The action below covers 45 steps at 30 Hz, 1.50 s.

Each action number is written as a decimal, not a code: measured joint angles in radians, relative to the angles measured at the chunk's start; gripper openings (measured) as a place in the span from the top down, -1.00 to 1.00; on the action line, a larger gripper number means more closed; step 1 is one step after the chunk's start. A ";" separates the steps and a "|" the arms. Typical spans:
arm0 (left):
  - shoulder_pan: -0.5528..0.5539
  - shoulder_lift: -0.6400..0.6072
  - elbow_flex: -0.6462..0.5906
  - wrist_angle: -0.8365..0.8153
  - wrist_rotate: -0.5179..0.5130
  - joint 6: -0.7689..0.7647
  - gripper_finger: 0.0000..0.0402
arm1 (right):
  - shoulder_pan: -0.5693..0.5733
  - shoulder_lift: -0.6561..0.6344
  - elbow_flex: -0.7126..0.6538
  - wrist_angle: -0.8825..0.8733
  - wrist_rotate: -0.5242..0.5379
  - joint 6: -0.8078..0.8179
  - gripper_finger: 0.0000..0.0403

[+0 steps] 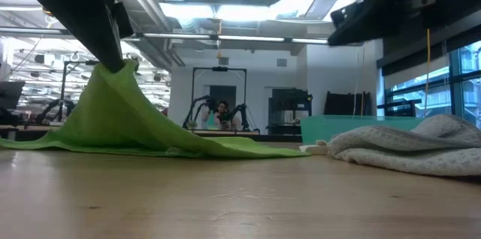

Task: Roll microfiber towels into tight, uniform cylinder then place into a basket
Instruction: Fold the green microfiber towel

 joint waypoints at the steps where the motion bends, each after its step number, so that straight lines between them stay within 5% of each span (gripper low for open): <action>1: -0.004 0.000 0.000 -0.007 -0.014 -0.007 1.00 | 0.000 0.028 0.000 0.013 0.000 0.000 0.75; 10: -0.003 0.000 -0.001 -0.052 -0.056 -0.009 1.00 | 0.000 0.298 0.065 0.158 -0.002 0.014 0.55; 22: 0.002 0.000 -0.001 -0.077 -0.056 -0.004 1.00 | -0.012 0.574 0.283 -0.056 0.014 0.003 0.56; 45: 0.002 0.000 -0.001 -0.076 -0.055 -0.004 1.00 | -0.026 0.657 0.334 -0.134 0.088 0.003 0.56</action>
